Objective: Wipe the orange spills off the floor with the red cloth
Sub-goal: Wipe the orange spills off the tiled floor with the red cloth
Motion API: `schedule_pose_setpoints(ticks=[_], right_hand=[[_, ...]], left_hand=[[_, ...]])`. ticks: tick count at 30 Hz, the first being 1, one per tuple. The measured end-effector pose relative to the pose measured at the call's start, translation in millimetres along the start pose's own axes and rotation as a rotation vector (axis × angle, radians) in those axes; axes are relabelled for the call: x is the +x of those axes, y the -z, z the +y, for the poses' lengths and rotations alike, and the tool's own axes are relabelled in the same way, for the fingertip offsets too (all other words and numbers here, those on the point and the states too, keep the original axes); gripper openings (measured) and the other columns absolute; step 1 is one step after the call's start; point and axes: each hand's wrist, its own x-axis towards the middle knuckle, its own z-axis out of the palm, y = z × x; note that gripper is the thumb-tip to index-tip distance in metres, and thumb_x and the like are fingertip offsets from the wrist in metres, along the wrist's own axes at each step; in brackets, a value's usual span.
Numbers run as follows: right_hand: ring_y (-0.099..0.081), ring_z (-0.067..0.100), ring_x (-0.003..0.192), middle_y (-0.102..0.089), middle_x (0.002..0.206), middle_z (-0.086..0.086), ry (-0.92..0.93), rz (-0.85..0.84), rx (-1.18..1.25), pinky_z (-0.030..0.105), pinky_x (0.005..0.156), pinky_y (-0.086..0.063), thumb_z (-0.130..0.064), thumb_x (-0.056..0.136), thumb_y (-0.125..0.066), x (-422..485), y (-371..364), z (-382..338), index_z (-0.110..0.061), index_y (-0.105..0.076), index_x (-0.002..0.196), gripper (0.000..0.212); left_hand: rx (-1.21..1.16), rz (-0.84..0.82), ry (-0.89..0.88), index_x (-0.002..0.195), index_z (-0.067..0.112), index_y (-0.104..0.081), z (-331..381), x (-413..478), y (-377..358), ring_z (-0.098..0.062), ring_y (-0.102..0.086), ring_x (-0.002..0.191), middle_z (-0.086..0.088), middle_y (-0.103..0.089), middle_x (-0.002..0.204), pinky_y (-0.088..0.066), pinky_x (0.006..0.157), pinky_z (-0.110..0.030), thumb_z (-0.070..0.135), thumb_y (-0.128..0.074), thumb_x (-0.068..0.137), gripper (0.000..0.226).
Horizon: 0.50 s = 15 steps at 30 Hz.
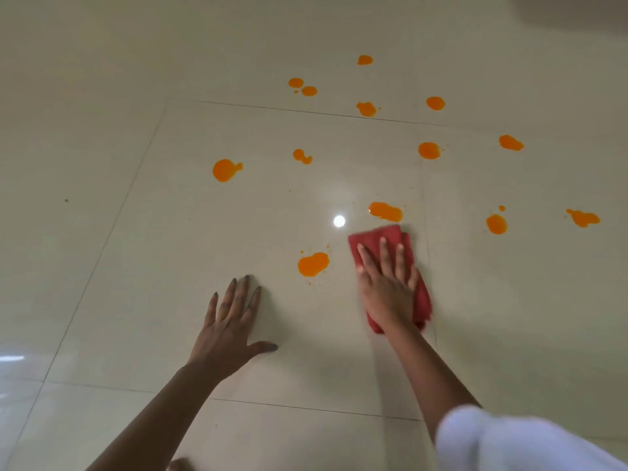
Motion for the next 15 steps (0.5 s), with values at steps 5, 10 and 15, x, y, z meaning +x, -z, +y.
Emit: schedule_pose_setpoints(ticks=[5,10,15], right_hand=[[0.008,0.026,0.145,0.003,0.158,-0.006,0.339,-0.084,0.031,0.051,0.115,0.001,-0.045,0.098,-0.021,-7.4,-16.2,-84.7,-0.047,-0.011,0.145,0.048],[-0.009,0.025,0.145,-0.013,0.157,-0.008,0.314,-0.033,-0.013,0.049,0.114,-0.012,-0.046,0.093,-0.023,-44.0,-15.3,-19.9,-0.05,-0.018,0.142,0.05],[0.006,0.025,0.145,0.0,0.159,-0.005,0.208,-0.046,-0.023,0.049,0.114,0.001,-0.043,0.098,-0.024,49.0,-5.0,-83.0,-0.047,-0.011,0.145,0.048]], left_hand=[[-0.028,0.009,0.02,0.14,0.022,0.025,-7.5,-0.1,-0.1,-0.019,0.036,0.134,0.0,0.038,0.145,0.016,0.115,-0.04,0.073,-0.038,0.079,0.101],[-0.07,0.022,0.071,0.139,0.022,0.026,-23.8,-7.1,3.3,-0.017,0.035,0.134,0.001,0.039,0.144,0.012,0.116,-0.041,0.073,-0.04,0.078,0.103],[-0.134,0.031,0.077,0.134,0.022,0.032,-28.3,-13.5,-4.3,-0.015,0.037,0.134,0.002,0.04,0.144,0.013,0.116,-0.036,0.072,-0.04,0.078,0.105]])
